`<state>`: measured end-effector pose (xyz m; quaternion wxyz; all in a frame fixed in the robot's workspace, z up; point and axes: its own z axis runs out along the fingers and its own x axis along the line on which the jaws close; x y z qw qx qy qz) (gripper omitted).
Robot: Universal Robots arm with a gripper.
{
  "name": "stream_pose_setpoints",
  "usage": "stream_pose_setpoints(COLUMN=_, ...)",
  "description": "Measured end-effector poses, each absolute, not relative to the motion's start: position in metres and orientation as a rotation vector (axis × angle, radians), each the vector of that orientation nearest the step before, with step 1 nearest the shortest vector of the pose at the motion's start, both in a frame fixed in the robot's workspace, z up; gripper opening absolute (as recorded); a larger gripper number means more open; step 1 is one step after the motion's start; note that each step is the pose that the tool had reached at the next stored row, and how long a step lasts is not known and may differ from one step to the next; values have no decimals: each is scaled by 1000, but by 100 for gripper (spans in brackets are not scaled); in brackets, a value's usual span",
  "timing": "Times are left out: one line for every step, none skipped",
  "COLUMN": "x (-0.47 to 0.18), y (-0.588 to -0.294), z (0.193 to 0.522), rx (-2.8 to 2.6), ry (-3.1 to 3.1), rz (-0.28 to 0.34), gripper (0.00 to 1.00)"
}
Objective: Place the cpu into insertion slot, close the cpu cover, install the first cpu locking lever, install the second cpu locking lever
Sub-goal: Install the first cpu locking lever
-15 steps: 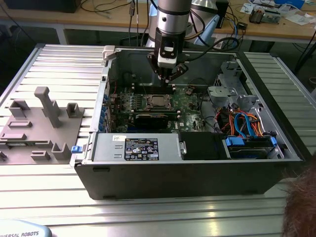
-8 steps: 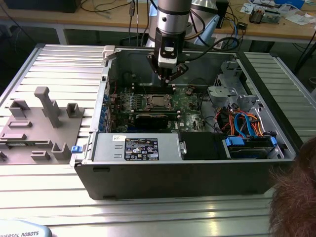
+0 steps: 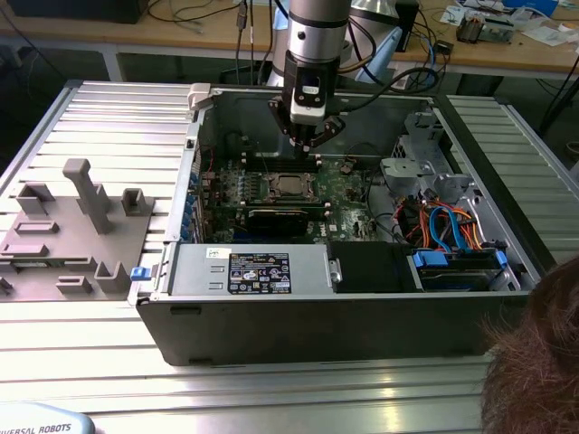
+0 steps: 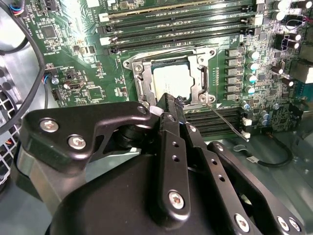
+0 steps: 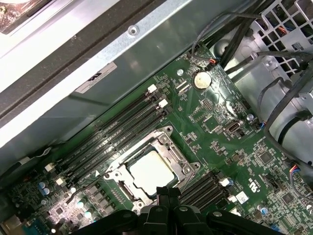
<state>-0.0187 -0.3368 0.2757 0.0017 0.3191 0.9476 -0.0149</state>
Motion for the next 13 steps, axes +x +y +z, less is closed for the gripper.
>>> stream_pose_setpoints(x=-19, y=-337, z=276, rx=998, ry=2975, rz=-47, gripper=11)
stream_pose_setpoints(x=-19, y=-337, z=276, rx=996, ry=2975, rz=-47, gripper=11)
stream_pose_setpoints(x=-19, y=-337, z=276, rx=993, ry=2977, rz=-47, gripper=11)
stream_pose_setpoints(x=-19, y=-337, z=276, rx=990, ry=2977, rz=-47, gripper=11)
stream_pose_setpoints(x=-19, y=-337, z=276, rx=988, ry=2978, rz=-47, gripper=11)
stream_pose_setpoints(x=-19, y=-337, z=276, rx=986, ry=2979, rz=-47, gripper=11)
stream_pose_setpoints(x=-19, y=-337, z=276, rx=984, ry=2979, rz=-47, gripper=11)
stream_pose_setpoints(x=-19, y=-337, z=276, rx=982, ry=2980, rz=-47, gripper=11)
stream_pose_setpoints(x=-19, y=-337, z=276, rx=981, ry=2981, rz=-47, gripper=11)
stream_pose_setpoints(x=-19, y=-337, z=276, rx=979, ry=2981, rz=-47, gripper=11)
stream_pose_setpoints(x=-19, y=-337, z=276, rx=977, ry=2982, rz=-47, gripper=11)
stream_pose_setpoints(x=-19, y=-337, z=276, rx=974, ry=2983, rz=-47, gripper=11)
stream_pose_setpoints(x=-19, y=-337, z=276, rx=972, ry=2983, rz=-47, gripper=11)
